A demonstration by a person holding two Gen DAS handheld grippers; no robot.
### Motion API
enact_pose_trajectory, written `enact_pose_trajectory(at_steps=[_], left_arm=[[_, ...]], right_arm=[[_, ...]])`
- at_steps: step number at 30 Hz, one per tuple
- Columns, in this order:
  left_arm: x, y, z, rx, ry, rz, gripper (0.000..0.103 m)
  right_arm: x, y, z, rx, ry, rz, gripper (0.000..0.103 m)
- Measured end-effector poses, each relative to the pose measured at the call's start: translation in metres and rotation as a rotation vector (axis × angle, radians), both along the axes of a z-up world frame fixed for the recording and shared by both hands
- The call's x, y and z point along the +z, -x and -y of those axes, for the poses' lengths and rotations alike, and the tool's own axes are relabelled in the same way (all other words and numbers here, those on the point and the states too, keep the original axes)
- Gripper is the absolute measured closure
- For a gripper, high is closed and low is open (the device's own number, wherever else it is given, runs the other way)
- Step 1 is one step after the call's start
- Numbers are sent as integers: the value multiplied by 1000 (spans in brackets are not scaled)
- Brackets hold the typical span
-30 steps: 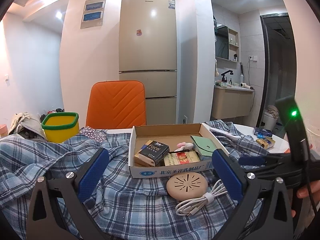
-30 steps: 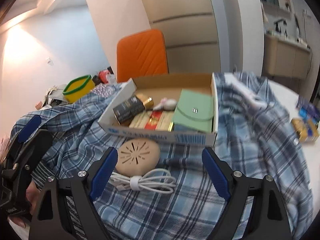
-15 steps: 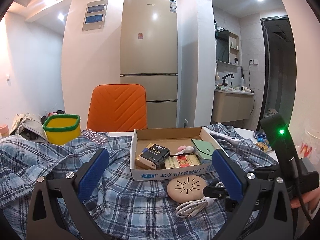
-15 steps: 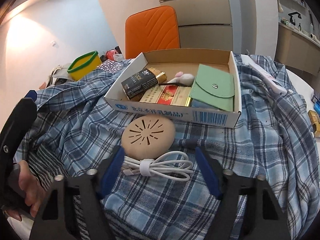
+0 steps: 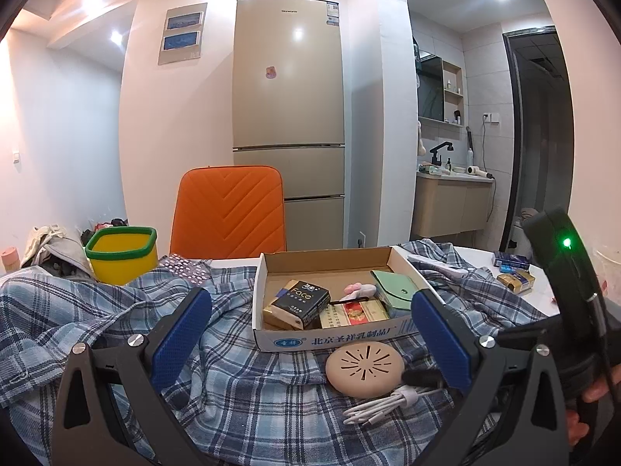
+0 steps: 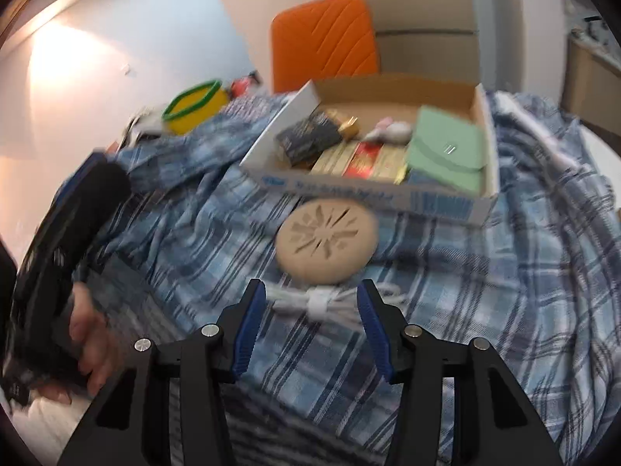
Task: Organize soft objects
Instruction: 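Lower the right tool onto the coiled white cable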
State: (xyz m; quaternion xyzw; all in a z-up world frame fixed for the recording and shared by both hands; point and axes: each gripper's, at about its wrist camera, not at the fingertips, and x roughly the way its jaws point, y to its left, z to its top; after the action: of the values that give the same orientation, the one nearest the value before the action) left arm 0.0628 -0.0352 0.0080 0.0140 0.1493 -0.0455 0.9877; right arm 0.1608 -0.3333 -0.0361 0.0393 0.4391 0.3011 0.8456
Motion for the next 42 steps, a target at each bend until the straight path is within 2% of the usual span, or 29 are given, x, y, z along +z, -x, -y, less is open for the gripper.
enact_pose_trajectory(at_steps=[4, 5, 10, 13, 17, 22, 24, 26, 30, 32, 36, 42], left_arm=[[0, -1, 0, -1, -1, -4, 1], [-1, -1, 0, 0, -1, -5, 1], [0, -1, -1, 2, -2, -1, 1], [-1, -2, 0, 2, -6, 1, 1], [-1, -1, 0, 2, -9, 4, 1], [-2, -4, -2, 3, 1, -13, 1], [-3, -5, -3, 4, 1, -14, 1], [-2, -4, -3, 4, 0, -12, 1], [-2, -4, -3, 6, -2, -13, 1], [-3, -3, -2, 6, 0, -12, 1], [-3, -3, -3, 9, 5, -15, 1], [-1, -2, -6, 21, 19, -9, 1]], right_arm=[[6, -3, 8, -116, 17, 105, 50], [6, -6, 9, -125, 8, 102, 50], [-12, -21, 8, -86, 0, -43, 50], [-12, -16, 4, -48, 36, -51, 49], [-17, -13, -1, -74, 117, -59, 45], [-27, -19, 5, -116, 109, -124, 45], [-29, -20, 5, -106, 84, -146, 49], [-30, -21, 5, -108, 89, -147, 65], [-25, -20, 7, -125, 82, -112, 74], [-19, -19, 13, -132, 42, -91, 92], [1, -17, 30, -157, -17, -27, 94], [16, -11, 34, -186, 42, 46, 94]])
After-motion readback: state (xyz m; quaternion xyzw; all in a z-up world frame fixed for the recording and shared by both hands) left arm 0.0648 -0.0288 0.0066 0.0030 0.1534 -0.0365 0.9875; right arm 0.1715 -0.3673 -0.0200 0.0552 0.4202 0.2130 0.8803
